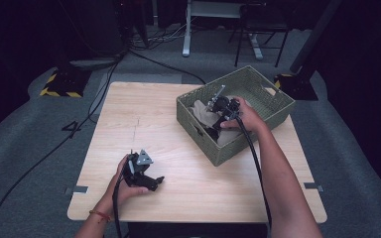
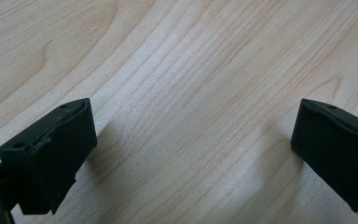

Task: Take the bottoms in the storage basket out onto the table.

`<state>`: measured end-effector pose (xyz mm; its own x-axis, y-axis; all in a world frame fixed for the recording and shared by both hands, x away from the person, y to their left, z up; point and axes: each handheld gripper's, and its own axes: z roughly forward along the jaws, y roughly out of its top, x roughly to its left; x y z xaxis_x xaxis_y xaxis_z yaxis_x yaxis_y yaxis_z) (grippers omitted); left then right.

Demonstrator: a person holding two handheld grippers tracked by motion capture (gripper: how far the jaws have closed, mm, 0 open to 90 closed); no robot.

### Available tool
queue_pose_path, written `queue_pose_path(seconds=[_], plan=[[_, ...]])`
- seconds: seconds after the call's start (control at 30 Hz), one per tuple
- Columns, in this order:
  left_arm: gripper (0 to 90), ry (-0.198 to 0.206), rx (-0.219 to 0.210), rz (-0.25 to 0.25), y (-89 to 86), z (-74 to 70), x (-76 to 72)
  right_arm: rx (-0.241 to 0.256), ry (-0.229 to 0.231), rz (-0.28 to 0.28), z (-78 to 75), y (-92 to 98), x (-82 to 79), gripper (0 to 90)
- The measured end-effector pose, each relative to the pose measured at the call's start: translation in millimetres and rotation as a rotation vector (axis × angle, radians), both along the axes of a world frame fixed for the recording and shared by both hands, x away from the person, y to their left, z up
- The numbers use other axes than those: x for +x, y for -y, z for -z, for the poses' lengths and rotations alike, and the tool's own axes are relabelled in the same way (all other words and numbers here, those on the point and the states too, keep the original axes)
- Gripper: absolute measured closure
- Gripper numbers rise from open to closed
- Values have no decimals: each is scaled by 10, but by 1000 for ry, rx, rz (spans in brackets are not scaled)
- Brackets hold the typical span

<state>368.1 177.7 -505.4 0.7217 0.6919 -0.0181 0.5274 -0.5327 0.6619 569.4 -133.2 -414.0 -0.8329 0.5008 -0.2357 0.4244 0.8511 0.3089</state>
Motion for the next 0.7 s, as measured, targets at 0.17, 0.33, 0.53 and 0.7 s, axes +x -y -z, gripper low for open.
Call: queue_pose_path(seconds=[0.17, 0.33, 0.53, 0.7], plan=[[4, 2, 1, 4, 5, 0, -2, -7, -39, -16, 145, -74, 80, 175], [4, 3, -1, 0, 10, 1, -10, -193, -47, -43, 396, -189, 75, 204], [4, 2, 0, 2, 10, 0, -11, -205, -25, -29, 378, -171, 69, 482], [4, 2, 0, 2, 10, 0, -11, -214, 12, -39, 353, -166, 53, 604]])
